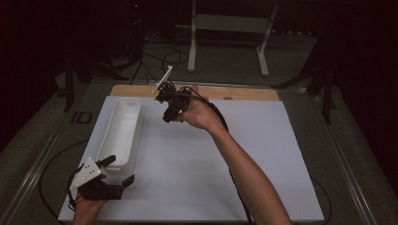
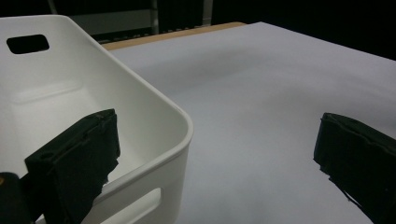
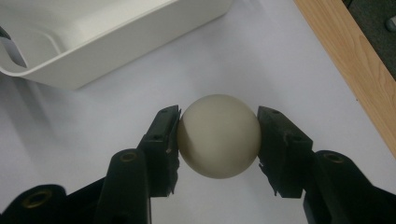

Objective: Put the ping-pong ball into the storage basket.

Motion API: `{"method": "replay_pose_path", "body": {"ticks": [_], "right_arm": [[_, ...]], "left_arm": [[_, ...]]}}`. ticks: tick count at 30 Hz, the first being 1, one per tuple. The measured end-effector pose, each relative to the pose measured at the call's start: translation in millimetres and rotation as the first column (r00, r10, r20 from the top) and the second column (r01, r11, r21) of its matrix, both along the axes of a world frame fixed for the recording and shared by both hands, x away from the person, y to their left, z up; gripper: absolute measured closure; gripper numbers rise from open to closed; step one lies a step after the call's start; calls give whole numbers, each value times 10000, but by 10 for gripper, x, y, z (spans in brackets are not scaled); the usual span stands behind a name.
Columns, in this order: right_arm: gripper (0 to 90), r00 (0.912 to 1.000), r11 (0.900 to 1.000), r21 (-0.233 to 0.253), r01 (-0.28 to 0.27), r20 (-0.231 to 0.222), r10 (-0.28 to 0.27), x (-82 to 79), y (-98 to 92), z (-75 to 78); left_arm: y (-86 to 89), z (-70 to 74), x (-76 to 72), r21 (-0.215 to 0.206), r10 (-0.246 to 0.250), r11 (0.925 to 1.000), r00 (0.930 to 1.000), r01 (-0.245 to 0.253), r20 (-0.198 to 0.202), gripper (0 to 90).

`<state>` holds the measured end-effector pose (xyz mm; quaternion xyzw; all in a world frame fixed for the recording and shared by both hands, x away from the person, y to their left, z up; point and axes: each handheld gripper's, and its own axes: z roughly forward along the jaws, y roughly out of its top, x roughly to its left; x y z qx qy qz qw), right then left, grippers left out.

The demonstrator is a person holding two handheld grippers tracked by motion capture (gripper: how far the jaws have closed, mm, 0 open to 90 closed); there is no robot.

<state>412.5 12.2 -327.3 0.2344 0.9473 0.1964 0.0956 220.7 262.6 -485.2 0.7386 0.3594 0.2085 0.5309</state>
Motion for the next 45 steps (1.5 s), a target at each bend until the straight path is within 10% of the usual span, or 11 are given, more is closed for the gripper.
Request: {"method": "replay_pose_path", "body": {"ticks": [45], "right_arm": [[504,9980,9979,180,-622,75,621,-71,392,33]], "left_arm": [[-2,0,2,-23,6,10000,10000,-6,-15,9]]}}
